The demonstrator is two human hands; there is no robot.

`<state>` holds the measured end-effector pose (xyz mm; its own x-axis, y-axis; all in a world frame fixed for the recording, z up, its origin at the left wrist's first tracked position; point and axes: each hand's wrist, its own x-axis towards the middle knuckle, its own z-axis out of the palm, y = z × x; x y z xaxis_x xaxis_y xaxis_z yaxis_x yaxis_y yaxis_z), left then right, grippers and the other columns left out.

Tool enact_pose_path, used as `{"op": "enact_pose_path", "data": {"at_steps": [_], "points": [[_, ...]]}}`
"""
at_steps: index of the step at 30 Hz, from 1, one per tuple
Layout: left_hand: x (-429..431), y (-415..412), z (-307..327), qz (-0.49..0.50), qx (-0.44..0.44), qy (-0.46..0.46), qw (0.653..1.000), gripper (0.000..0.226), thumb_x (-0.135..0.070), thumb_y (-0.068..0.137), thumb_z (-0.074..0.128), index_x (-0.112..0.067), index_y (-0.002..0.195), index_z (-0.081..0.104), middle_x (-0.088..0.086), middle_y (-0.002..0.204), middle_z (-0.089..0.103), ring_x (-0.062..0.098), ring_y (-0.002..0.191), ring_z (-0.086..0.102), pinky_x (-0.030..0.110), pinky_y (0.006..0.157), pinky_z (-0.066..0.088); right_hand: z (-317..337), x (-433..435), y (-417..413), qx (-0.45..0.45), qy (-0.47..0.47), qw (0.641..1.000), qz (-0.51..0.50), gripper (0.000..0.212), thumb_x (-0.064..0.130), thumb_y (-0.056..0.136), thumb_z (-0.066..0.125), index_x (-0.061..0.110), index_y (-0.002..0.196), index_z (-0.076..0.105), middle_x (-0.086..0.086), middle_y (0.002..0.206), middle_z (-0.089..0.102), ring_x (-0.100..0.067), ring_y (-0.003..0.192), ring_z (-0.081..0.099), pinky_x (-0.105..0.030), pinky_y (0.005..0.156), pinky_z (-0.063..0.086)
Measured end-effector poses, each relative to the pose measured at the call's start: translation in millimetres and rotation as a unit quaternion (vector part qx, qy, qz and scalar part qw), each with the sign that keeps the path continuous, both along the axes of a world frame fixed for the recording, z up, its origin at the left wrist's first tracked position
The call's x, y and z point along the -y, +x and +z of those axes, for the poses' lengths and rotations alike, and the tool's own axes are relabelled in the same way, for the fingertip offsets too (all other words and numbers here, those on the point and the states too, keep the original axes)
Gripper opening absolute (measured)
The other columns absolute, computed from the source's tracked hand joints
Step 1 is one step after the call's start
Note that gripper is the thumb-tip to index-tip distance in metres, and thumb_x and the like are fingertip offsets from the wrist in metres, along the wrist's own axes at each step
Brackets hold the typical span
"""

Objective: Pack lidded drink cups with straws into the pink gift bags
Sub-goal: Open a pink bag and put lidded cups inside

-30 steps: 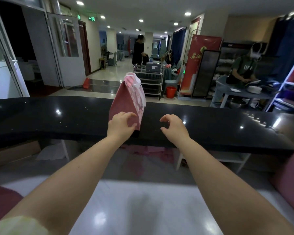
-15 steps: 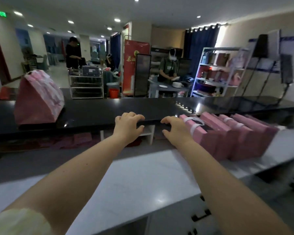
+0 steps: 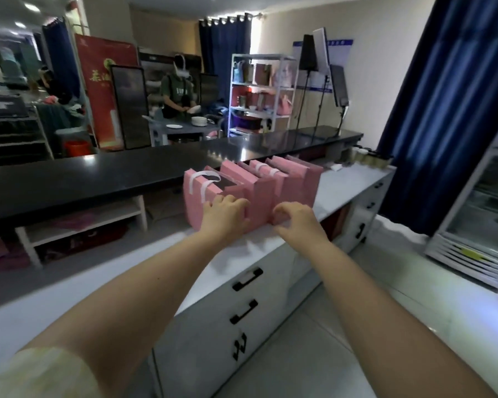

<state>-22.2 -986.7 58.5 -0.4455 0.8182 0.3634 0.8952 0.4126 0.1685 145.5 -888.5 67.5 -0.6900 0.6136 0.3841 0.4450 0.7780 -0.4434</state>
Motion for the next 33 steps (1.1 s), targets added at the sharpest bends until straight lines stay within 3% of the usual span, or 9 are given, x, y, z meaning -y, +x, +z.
{"op": "enact_pose_path", "data": {"at_steps": [7,14,18,22,27,30,33], "points": [[-70,54,-59,-0.084,0.012,-0.049,0.995,0.045,-0.042,0.090,0.054,-0.035,0.134,0.049,0.000,0.128,0.054,0.027,0.122,0.040,0.043,0.097,0.029,-35,-47,65,0.050,-0.035,0.996,-0.062,0.042,0.012,0.080,0.067,0.024,0.120,0.060,-0.001,0.128,0.055,-0.024,0.121,0.043,-0.038,0.098,0.043],[-163,73,-62,-0.156,-0.023,-0.042,0.987,0.045,-0.041,0.090,0.055,-0.035,0.134,0.049,0.000,0.128,0.053,0.028,0.122,0.039,0.044,0.097,0.029,-53,-115,94,0.098,0.011,0.986,-0.133,0.039,0.019,0.087,0.063,0.022,0.125,0.057,0.000,0.125,0.055,-0.023,0.120,0.041,-0.046,0.096,0.044],[-224,72,-64,-0.183,-0.040,-0.048,0.981,0.048,-0.034,0.088,0.055,-0.036,0.136,0.047,0.000,0.129,0.052,0.029,0.121,0.038,0.042,0.095,0.029,-56,-167,89,0.179,0.044,0.973,-0.143,0.040,0.022,0.090,0.060,0.021,0.129,0.052,-0.001,0.127,0.050,-0.024,0.122,0.038,-0.042,0.097,0.042],[-302,46,-29,-0.199,-0.050,-0.005,0.979,0.049,-0.032,0.087,0.055,-0.036,0.135,0.048,0.001,0.132,0.051,0.029,0.122,0.038,0.043,0.096,0.029,-19,-238,77,0.225,0.114,0.953,-0.167,0.040,0.023,0.090,0.060,0.024,0.128,0.052,0.001,0.130,0.050,-0.023,0.123,0.037,-0.030,0.085,0.033],[-393,5,7,-0.199,-0.039,0.050,0.978,0.049,-0.031,0.085,0.057,-0.035,0.133,0.050,0.003,0.136,0.050,0.030,0.126,0.036,0.045,0.100,0.029,14,-314,49,0.232,0.158,0.942,-0.183,0.041,0.023,0.090,0.059,0.022,0.130,0.051,0.000,0.130,0.051,-0.022,0.122,0.037,-0.036,0.097,0.037],[-429,-9,1,-0.196,-0.001,0.041,0.980,0.050,-0.030,0.084,0.057,-0.035,0.133,0.049,0.002,0.141,0.048,0.031,0.128,0.036,0.045,0.100,0.030,6,-343,33,0.229,0.154,0.944,-0.181,0.042,0.024,0.090,0.059,0.023,0.131,0.050,0.002,0.130,0.049,-0.021,0.121,0.037,-0.034,0.089,0.035],[-460,-19,-6,-0.189,0.028,0.018,0.981,0.050,-0.026,0.085,0.054,-0.034,0.134,0.049,0.002,0.142,0.047,0.032,0.126,0.039,0.045,0.099,0.031,0,-377,24,0.252,0.146,0.941,-0.174,0.042,0.025,0.091,0.059,0.024,0.132,0.050,0.002,0.130,0.049,-0.021,0.119,0.039,-0.035,0.095,0.037]]}}
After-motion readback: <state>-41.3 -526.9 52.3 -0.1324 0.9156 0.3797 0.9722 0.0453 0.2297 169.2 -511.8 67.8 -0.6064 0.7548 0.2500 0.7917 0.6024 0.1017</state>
